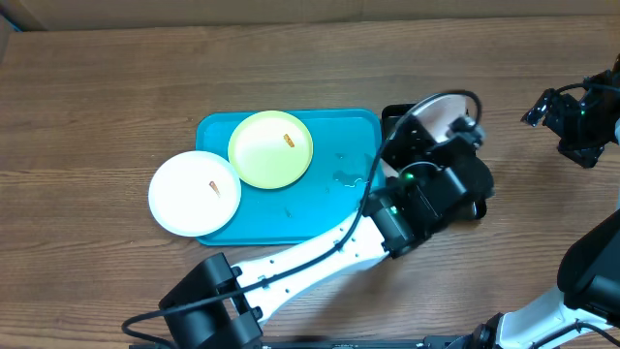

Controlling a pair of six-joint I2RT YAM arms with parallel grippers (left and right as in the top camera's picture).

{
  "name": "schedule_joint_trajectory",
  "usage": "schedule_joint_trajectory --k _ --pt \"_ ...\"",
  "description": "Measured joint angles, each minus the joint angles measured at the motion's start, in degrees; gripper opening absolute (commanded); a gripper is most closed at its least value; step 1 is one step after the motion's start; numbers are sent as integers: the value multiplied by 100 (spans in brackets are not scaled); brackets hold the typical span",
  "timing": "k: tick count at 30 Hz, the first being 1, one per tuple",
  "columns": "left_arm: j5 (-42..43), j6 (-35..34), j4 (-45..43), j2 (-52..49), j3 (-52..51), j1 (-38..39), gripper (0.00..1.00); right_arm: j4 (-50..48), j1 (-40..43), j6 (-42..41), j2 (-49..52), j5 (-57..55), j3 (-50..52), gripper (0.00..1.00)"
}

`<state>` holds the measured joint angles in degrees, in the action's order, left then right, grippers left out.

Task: Clean dirty plates on tray and stack at the side
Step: 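Swing the held white plate over the tray to the table's left side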

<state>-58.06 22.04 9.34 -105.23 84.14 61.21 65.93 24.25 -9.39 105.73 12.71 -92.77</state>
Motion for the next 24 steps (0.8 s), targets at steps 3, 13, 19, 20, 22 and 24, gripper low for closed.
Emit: schedule_joint_trajectory --k 3,13,19,20,22,24 --pt "599 -935 920 0 13 -282 4 0 0 0 0 -2 0 100" --pt "5049 -3611 1641 0 13 -2511 4 0 4 2 0 0 0 100" --pt "7442 -4468 2006 0 22 -4529 4 2 4 0 0 0 0 100" --pt "7735 -4568 2221 0 28 -4977 4 2 4 2 0 0 0 100" --pt "8019 -4656 2603 0 31 -5635 4 4 2 2 0 0 0 100" --pt "8229 -4704 3080 0 35 -6428 4 7 4 0 0 4 0 100"
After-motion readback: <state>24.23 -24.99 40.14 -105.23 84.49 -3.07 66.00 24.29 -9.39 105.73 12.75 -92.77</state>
